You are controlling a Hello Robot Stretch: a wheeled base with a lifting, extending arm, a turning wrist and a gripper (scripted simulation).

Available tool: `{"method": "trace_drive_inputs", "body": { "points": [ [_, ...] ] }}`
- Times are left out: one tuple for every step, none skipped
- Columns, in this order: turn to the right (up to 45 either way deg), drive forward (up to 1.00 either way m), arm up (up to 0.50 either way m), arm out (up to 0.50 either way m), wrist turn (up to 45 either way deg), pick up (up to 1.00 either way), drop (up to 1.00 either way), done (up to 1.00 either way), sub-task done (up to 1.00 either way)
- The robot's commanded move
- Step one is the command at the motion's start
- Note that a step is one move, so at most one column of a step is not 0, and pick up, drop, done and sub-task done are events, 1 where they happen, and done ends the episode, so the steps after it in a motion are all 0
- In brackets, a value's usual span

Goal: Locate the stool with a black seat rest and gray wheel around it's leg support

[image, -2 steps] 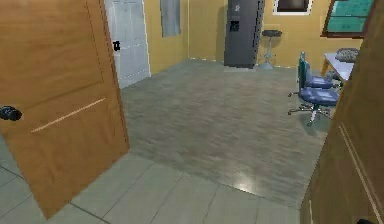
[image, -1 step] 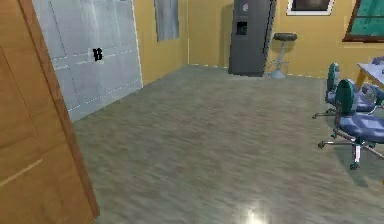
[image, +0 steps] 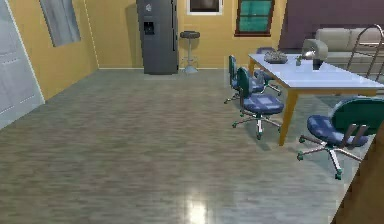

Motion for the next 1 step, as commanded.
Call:
{"method": "trace_drive_inputs", "body": {
  "points": [
    [0.0,1.00,0.00,0.00,0.0,0.00,0.00,0.00,0.00]
  ]
}}
